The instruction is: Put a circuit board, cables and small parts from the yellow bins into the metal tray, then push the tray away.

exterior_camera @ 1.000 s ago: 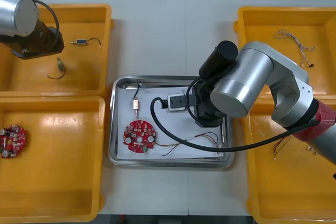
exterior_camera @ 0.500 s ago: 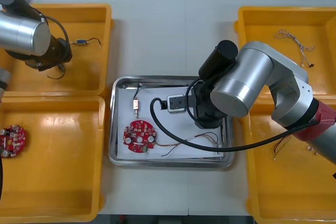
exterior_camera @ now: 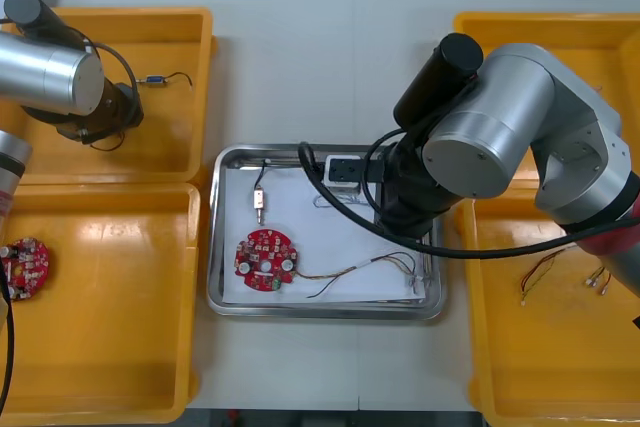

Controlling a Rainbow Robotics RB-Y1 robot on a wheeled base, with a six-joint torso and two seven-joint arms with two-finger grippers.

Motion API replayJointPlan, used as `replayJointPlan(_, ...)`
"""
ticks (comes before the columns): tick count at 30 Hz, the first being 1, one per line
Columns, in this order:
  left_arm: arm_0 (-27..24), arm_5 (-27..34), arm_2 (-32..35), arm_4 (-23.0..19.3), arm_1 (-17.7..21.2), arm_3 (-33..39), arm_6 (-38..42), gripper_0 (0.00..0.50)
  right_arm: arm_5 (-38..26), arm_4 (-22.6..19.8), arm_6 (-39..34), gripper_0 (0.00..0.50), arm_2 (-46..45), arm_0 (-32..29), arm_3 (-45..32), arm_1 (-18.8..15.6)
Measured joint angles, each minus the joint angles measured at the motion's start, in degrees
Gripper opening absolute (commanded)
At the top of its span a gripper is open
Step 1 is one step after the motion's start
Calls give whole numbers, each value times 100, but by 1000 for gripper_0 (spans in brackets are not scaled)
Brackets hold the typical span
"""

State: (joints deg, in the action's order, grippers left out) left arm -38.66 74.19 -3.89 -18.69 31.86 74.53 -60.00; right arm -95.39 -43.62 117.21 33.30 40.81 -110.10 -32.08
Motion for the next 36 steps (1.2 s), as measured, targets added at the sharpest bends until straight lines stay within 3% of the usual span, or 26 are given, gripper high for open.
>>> replayJointPlan(2, 6, 0, 0, -19, 0, -3, 0, 425, -146, -19, -339, 500, -63, 0, -149, -1)
replayJointPlan(5, 22, 0, 2, -61, 0, -3, 0, 325, -361, -57, -574, 500, -169, 0, -366, -9)
replayJointPlan(7, 25, -1, 7, -96, 0, -3, 0, 178, -492, -84, -940, 500, -239, 0, -513, -27)
replayJointPlan(10, 26, 0, 18, -137, 0, -4, 0, 30, -733, -142, -1807, 500, -356, 0, -723, -66)
replayJointPlan(11, 26, 0, 26, -150, 0, -4, 0, 7, -835, -160, -2053, 500, -410, 0, -795, -78)
replayJointPlan(20, 27, 148, 182, -284, -3, 19, 0, 0, -1398, -381, -3274, 500, -1100, -43, -1280, -257)
replayJointPlan(30, 27, 1737, 579, -781, 19, 1073, 0, 0, -1441, -557, -4157, 500, -1996, -581, -1623, -715)
replayJointPlan(36, 27, 2472, 673, -841, 62, 1618, 0, 0, -1442, -609, -4530, 500, -2497, -974, -1723, -968)
